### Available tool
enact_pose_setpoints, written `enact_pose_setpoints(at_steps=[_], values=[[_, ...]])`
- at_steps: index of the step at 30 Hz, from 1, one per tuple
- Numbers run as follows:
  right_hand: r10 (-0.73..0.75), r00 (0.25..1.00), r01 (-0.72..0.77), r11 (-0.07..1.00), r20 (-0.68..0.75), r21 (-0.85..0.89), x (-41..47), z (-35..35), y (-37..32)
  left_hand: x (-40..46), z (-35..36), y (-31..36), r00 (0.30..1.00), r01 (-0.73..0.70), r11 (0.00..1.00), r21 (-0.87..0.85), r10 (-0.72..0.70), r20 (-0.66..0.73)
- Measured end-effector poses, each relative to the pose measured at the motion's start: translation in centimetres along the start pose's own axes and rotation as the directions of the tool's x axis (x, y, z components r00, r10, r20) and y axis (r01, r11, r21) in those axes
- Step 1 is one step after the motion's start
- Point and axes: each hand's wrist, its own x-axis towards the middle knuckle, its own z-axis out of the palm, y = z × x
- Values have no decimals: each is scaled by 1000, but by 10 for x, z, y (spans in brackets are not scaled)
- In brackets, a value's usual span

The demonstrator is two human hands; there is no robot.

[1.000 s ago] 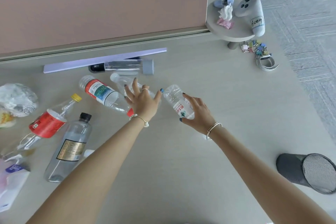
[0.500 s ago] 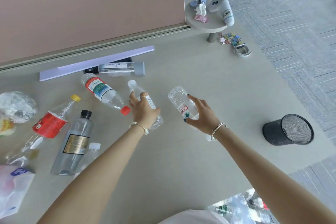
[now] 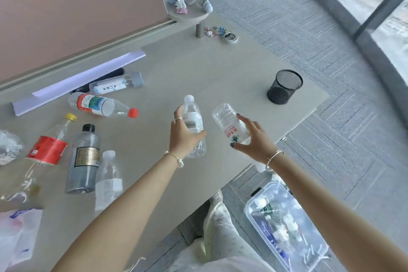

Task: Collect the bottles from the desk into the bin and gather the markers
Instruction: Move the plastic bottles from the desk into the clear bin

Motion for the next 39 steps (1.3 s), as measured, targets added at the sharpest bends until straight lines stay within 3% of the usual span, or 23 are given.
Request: enact_pose_setpoints(at_steps=[4,7,17,25,32,39], values=[[91,994,-92,996,-67,-14,-53,-17,19,-26,30,10,993,10,999,-48,-4,119],[168,976,-169,986,-139,9,-91,-33,39,-44,61,24,972,-58,998,-32,64,226],[410,875,-405,911,-257,74,-212,-78,130,-110,178,81,814,-265,963,-50,251,524],[481,854,-480,875,-200,55,-270,-95,202,-170,247,106,760,-354,935,18,277,588],[409,912,-409,913,-39,2,-281,-101,248,-214,274,107,802,-300,948,103,192,566],[383,924,-383,923,-6,-44,-299,-119,284,-241,301,97,803,-225,961,161,89,589]])
